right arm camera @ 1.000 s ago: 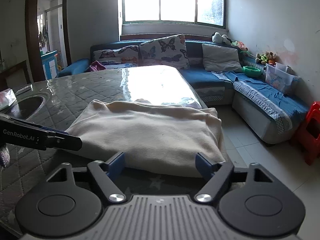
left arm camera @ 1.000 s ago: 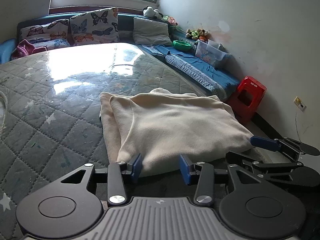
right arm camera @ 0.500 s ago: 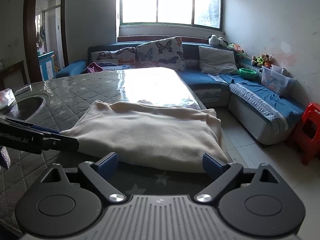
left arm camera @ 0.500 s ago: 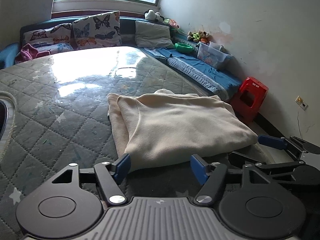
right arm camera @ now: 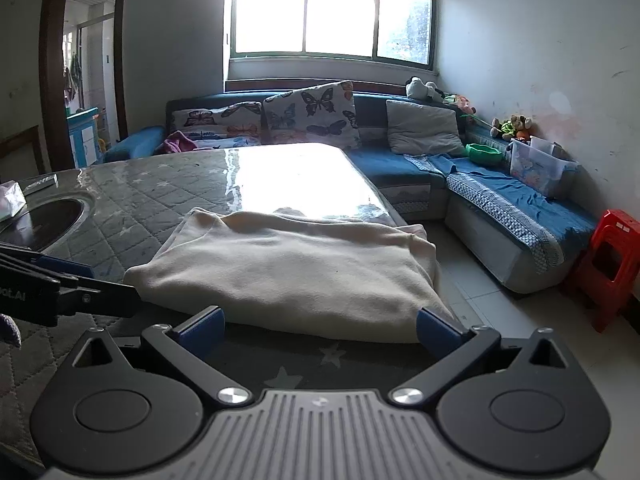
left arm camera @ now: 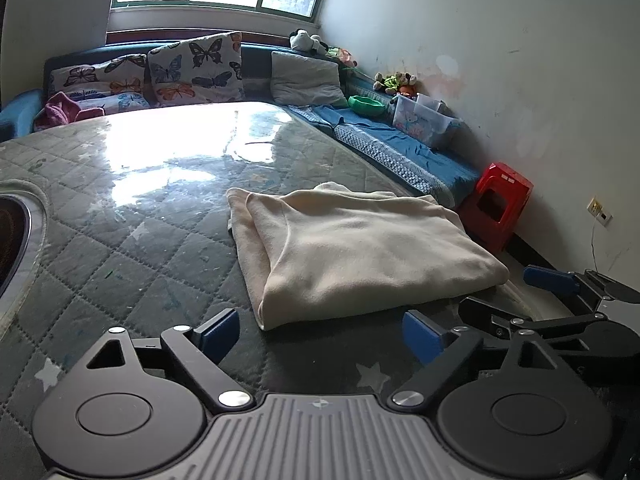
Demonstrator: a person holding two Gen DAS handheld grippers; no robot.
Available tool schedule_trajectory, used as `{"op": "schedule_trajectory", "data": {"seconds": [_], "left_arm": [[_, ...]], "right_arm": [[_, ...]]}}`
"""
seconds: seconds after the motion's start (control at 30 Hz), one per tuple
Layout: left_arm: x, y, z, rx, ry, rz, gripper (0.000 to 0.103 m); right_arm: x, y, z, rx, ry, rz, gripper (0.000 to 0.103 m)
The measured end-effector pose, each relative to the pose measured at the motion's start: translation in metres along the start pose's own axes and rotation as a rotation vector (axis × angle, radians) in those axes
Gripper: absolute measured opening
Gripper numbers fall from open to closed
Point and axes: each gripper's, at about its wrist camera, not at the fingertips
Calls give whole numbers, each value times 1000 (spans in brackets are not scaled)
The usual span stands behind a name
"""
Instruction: Fold clothes
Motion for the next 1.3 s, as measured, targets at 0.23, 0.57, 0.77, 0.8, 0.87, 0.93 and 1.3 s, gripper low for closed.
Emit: {"op": "schedule_trajectory", "data": {"seconds": [0.23,0.57,0.77,0.8,0.87,0.93,1.3], "left_arm": [[2,2,10,-15,3,2,103],[2,6,20,-36,-4,-18,103],[1,9,24,-38,-9,-24,103],[0,9,25,-38,-10,-23,103],[0,10,26,-37,-11,-23,103],[-1,11,28,-36,-12,-22,103],[-4,16,35,-31,-19,-20,103]], "right_arm": [[5,2,5,-5,5,2,103],[9,3,12,-11,18,-21,103],[12,4,17,-16,16,-20,103],[13,4,17,-16,19,-17,103],[14,5,18,-15,22,-16,103],[15,6,19,-15,20,-17,103],[14,12,31,-21,22,-55,103]]}}
Point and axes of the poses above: each gripper's, at about its wrist camera, not at the fingertips, and z roughly against the way its jaws point, x to its left, y to its underside, and after that the axes turned 11 degrees about -x, right-handed
